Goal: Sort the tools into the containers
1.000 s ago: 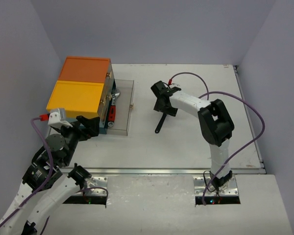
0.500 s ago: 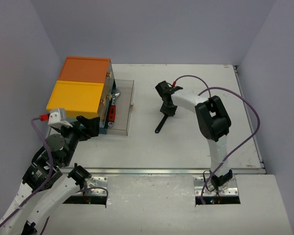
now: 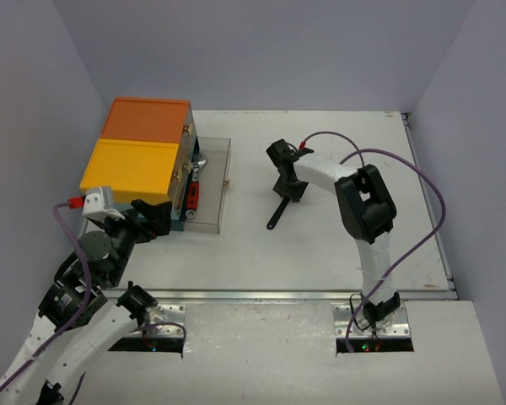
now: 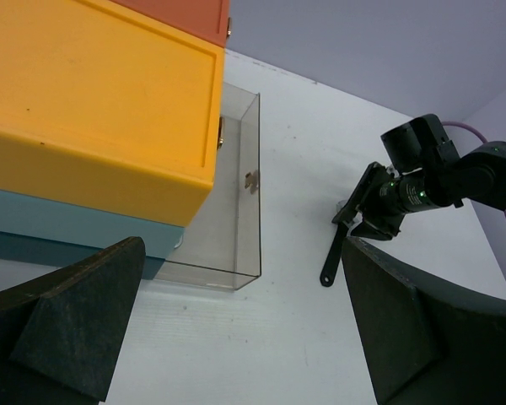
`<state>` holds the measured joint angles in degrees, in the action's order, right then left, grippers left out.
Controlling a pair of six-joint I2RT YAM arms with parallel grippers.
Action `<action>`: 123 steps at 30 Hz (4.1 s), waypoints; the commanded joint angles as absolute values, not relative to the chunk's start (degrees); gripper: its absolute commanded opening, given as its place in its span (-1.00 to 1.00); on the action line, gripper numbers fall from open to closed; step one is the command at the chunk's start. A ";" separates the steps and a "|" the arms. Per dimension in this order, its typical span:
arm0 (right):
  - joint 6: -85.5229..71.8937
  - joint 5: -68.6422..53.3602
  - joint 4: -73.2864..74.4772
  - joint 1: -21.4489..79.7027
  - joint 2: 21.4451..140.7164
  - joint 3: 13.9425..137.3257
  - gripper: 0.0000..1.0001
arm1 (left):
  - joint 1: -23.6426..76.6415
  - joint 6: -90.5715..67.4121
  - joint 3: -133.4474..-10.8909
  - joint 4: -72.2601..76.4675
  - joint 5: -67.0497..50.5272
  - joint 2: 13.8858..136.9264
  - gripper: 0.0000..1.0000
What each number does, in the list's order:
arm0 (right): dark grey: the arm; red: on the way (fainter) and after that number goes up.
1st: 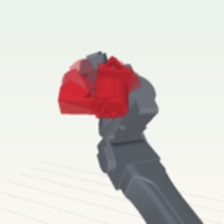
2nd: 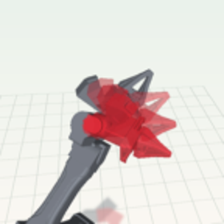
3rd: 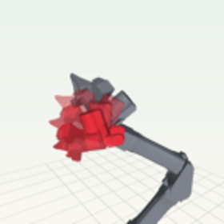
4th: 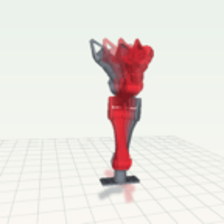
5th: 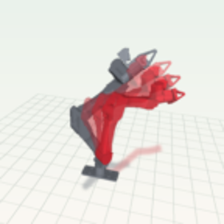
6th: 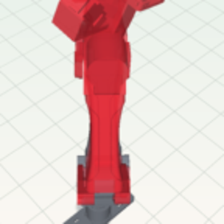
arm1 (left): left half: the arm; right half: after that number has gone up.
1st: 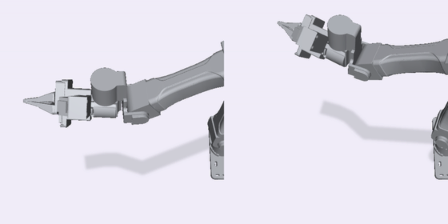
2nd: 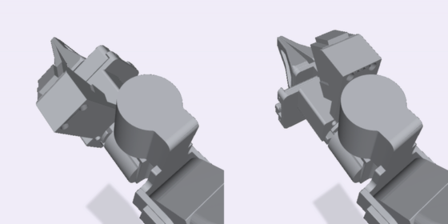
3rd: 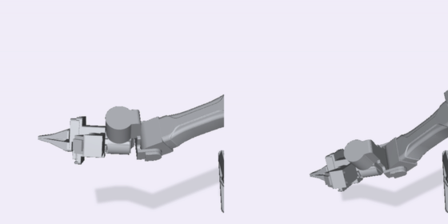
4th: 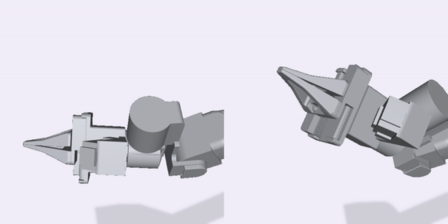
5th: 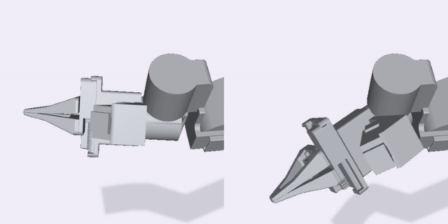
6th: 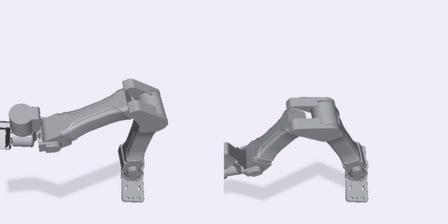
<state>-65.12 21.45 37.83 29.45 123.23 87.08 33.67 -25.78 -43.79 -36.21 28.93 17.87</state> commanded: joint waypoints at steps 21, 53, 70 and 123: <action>-72.13 21.78 43.45 32.17 126.60 83.03 -0.44 | 34.10 -25.58 -43.68 -34.28 28.95 15.96 1.00; -61.52 -5.10 14.13 38.01 114.28 92.09 -1.00 | 34.28 -25.71 -43.68 -34.37 29.36 17.40 1.00; -64.69 -5.71 19.31 40.64 131.49 113.86 0.36 | 34.37 -25.84 -43.77 -34.54 29.53 16.88 1.00; -61.08 -39.45 -34.19 36.83 159.43 126.41 -0.50 | 34.40 -24.87 -43.68 -33.75 27.85 20.34 1.00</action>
